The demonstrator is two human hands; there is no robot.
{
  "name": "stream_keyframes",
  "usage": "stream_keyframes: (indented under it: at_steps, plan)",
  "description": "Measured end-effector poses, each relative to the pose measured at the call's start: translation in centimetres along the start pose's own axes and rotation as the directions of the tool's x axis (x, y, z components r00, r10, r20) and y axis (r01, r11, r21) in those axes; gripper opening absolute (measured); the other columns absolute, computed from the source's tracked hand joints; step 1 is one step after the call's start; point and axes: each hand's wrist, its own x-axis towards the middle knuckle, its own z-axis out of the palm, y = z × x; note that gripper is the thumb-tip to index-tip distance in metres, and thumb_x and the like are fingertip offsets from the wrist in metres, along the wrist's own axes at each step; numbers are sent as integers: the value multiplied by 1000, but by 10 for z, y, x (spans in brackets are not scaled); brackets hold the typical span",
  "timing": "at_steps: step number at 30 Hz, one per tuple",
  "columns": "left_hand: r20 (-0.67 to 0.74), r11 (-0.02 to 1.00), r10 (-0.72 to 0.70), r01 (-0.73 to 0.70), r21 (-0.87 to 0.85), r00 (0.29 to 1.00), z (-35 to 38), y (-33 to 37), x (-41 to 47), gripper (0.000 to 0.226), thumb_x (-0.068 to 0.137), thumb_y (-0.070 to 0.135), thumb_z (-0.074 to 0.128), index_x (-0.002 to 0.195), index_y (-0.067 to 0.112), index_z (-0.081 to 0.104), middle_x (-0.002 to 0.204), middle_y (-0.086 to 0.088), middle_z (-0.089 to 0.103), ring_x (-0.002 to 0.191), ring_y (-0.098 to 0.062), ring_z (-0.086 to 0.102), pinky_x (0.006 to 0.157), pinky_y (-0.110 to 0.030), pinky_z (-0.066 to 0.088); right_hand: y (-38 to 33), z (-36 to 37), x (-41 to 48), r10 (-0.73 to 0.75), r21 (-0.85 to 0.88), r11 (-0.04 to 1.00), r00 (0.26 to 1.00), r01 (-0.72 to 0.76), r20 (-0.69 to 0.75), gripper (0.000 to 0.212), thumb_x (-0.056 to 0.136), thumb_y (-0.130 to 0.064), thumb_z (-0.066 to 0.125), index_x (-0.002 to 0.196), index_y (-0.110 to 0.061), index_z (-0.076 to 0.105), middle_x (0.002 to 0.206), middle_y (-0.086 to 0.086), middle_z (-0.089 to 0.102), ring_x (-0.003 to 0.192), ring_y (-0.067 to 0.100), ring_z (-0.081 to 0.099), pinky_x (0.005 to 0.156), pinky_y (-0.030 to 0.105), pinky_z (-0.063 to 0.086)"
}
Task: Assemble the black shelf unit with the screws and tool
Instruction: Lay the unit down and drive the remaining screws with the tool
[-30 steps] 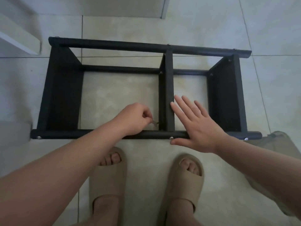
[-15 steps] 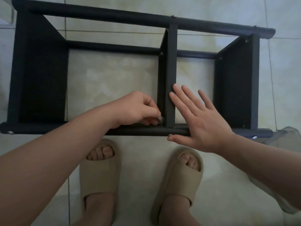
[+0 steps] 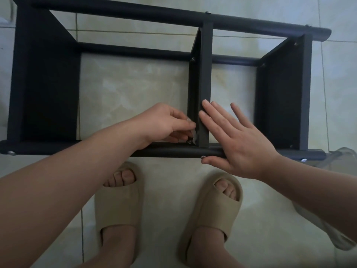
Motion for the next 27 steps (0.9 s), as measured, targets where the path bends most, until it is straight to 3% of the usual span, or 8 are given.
stream_keyframes:
  at_steps: [10, 27]
  plan:
    - [-1, 998, 65, -65, -23, 998, 0, 1, 4, 16, 93, 21, 70, 79, 21, 77, 81, 1, 77, 76, -8, 72, 69, -21, 56, 1, 2, 0, 1, 40, 999, 1000, 0, -19, 92, 98, -73, 32, 161, -9, 14, 170, 10, 6, 157, 22, 4, 126, 54, 12]
    - [-4, 998, 57, -57, 17, 998, 0, 0, 5, 13, 94, 18, 69, 81, 19, 74, 71, 5, 75, 68, -4, 69, 64, -17, 55, 1, 4, 0, -1, 30, 1000, 999, 2, -35, 92, 98, -73, 32, 161, -8, 15, 170, 10, 6, 157, 22, 6, 125, 55, 15]
